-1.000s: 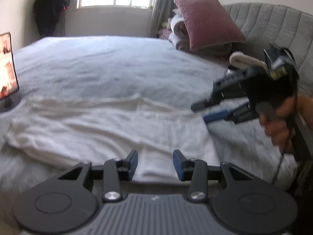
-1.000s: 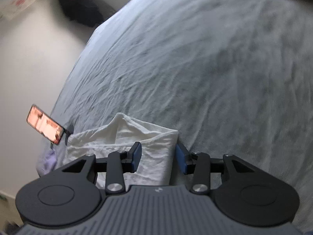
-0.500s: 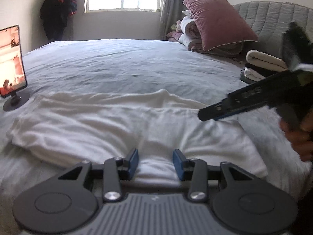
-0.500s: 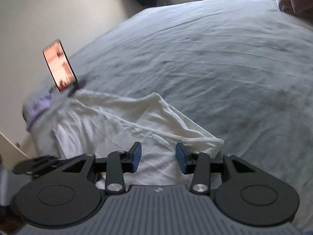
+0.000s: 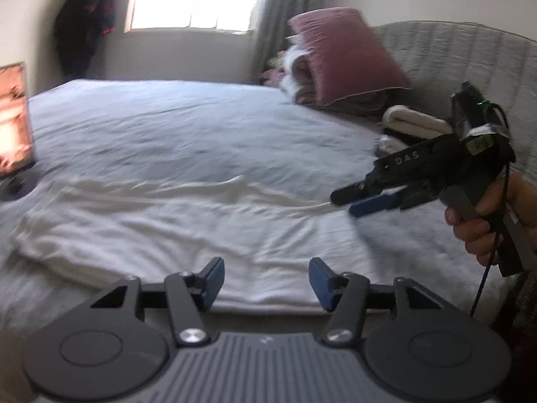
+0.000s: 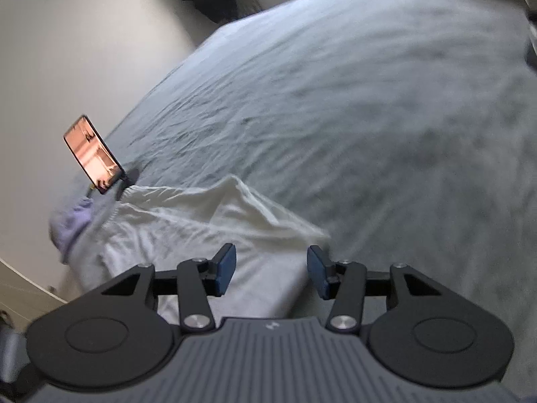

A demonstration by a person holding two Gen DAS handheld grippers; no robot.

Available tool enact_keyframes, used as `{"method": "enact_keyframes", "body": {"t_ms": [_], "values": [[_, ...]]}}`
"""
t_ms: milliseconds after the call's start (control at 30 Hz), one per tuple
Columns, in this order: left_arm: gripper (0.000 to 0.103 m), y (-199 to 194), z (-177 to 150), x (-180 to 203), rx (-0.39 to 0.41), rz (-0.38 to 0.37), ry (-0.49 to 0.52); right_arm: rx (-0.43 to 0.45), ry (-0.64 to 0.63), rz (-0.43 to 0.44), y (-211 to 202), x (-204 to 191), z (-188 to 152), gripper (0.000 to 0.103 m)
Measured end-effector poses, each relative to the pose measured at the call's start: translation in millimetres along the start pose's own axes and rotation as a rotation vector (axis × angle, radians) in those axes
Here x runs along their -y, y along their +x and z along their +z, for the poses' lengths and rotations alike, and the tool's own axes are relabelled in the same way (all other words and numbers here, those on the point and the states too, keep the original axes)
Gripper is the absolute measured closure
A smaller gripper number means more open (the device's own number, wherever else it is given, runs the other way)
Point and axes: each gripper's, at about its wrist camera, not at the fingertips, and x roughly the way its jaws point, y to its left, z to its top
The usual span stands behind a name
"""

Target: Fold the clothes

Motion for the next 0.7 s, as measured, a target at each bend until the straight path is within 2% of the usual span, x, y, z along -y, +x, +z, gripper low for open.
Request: {"method": "enact_keyframes", "body": {"t_ms": [267,333,400,633,700], "values": [[0.041,16.2,-7.8,43.7,-0.022,-0.085,0.199,-0.21,0.277,0.264,-7.5,34.1,-32.6,0.051],[0.038,16.5,-12.2,51.4,-0.028,-0.093,0.243,-0.246,0.324,0.315,-2.5,38.1,-40.4,0.056],[0.038,17.2,-17.0,57.0,-0.039,-0.089,0.286,-0.26,0.343,0.342,-0.1,38.6,-43.5,0.064],[0.038,14.2,-23.8,67.0,-0.056,-0.069,0.366,-0.301,0.342,0.377,7.6,27.6,-43.0,0.071],[0.038,13.6,-23.6,69.1,-0.055,-0.06,0.378,-0.31,0.328,0.375,9.5,23.5,-42.6,0.078]]}}
